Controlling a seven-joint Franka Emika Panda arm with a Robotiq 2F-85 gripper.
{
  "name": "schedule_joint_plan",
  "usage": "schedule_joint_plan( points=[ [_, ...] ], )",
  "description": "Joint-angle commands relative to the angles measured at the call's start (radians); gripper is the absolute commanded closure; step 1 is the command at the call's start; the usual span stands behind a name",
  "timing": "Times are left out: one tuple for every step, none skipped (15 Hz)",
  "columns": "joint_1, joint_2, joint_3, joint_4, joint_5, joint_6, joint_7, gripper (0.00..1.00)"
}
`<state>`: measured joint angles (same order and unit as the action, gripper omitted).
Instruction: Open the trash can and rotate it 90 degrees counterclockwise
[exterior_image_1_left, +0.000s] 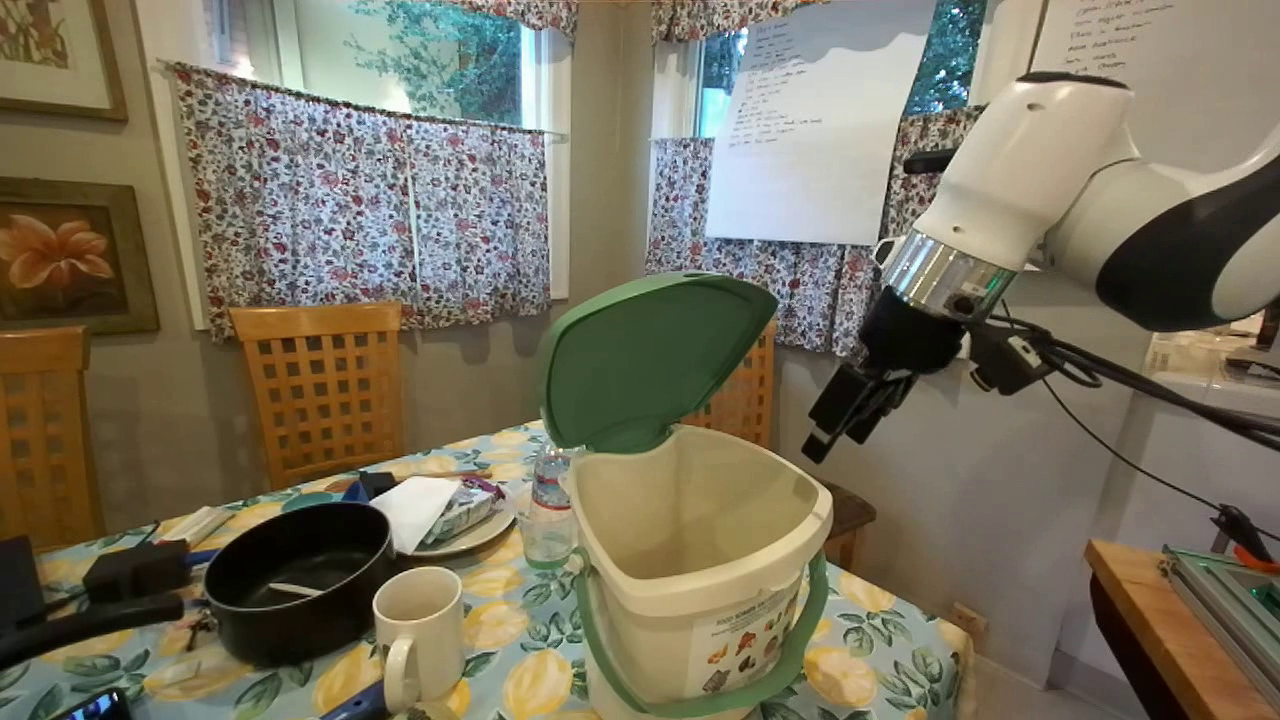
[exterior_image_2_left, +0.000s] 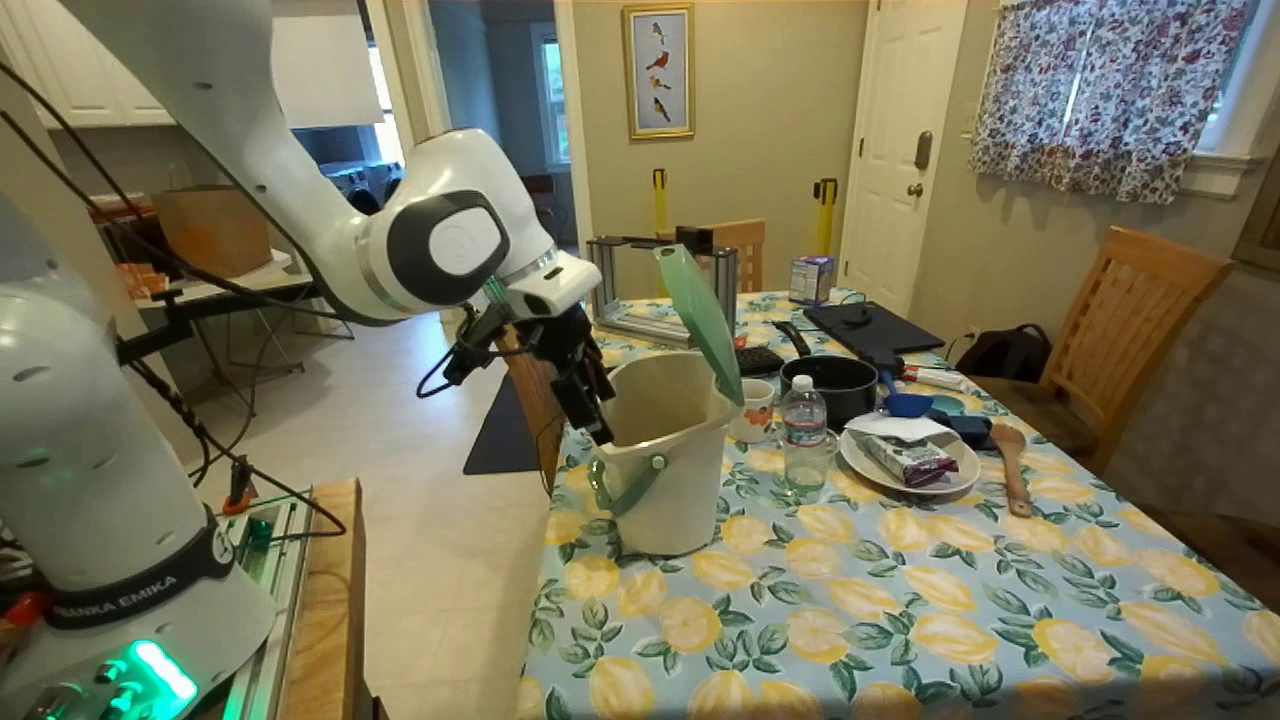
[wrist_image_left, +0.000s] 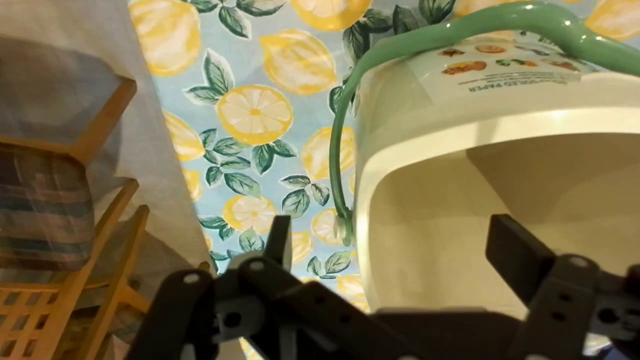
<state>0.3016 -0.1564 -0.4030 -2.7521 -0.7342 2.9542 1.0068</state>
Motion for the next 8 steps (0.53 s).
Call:
schedule_joint_plan(
  points=[
    [-0.077,0.104,0.103,0.018,0.233,0.102,-0.102,0.00],
    [0.059,0.120,-0.021,0.024,0.270,0.108,-0.094,0.00],
    [0.067,0.131,-0.001,0.022,0.366,0.118,-0.128,0.00],
    [0.086,0.141,0.003,0.026,0.435,0.119,-0.145,0.00],
    [0.110,0.144,0.011,0.030,0.522,0.104,-0.177,0.00],
    [0.128,0.149,0.020,0.038,0.596,0.088,-0.202,0.00],
    [-0.016,0.150,0.191,0.048,0.679,0.068,-0.238,0.00],
    [-0.024,0.158,0.217,0.067,0.745,0.047,-0.261,0.00]
  ],
)
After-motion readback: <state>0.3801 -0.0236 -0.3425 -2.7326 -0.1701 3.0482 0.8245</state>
